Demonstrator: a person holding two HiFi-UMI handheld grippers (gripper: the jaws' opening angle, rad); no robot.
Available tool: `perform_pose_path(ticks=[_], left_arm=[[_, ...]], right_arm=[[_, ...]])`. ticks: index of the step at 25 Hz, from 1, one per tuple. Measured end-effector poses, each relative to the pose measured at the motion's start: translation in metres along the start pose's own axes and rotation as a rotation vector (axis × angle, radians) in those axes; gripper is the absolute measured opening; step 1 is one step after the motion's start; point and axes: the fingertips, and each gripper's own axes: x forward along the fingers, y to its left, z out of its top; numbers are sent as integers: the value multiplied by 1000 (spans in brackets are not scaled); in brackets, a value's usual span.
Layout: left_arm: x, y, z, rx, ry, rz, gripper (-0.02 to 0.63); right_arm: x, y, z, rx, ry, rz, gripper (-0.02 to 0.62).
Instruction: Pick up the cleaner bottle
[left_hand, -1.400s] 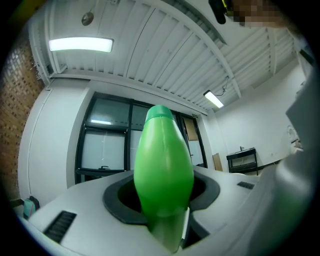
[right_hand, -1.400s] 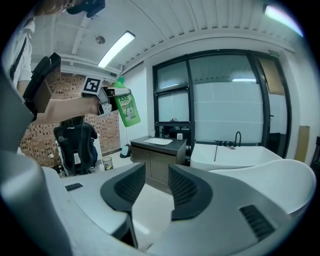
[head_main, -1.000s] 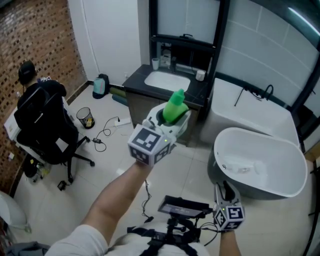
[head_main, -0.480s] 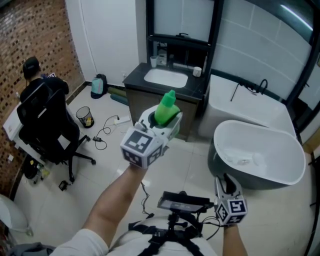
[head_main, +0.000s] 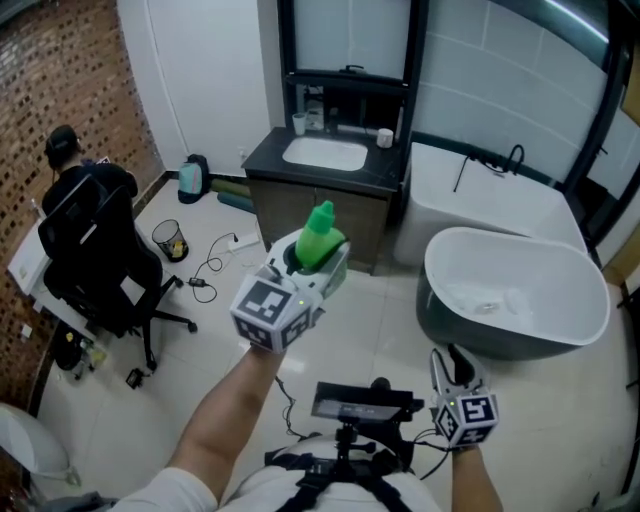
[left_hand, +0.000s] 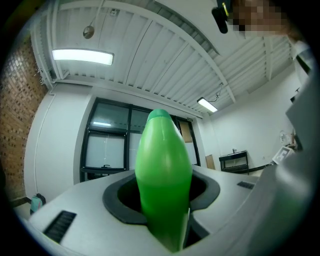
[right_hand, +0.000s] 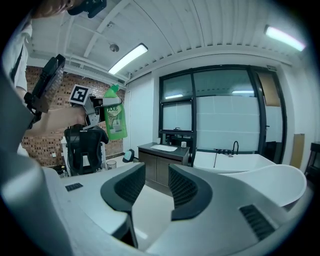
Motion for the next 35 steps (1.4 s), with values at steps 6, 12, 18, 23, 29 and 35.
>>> perform_pose_path(ticks=[6, 12, 18, 23, 29, 35], left_arm=[[-1, -17, -5, -29, 25, -2, 172], [11, -34, -7, -8, 42, -11, 172], [26, -42, -2, -18, 35, 52, 172], [37, -66, -10, -18, 58, 59, 173], [40, -95, -16, -24, 73, 78, 173], [36, -117, -21, -35, 92, 98, 173]], right_arm=[[-22, -6, -5, 2, 16, -22, 153], [-28, -22, -12, 6, 27, -3, 153], [-35, -40, -8, 1, 35, 48, 153], [-50, -67, -13, 15, 45, 63, 153], [-68, -89, -21, 32, 55, 89, 153], [-84, -98, -33, 29, 63, 117, 153]])
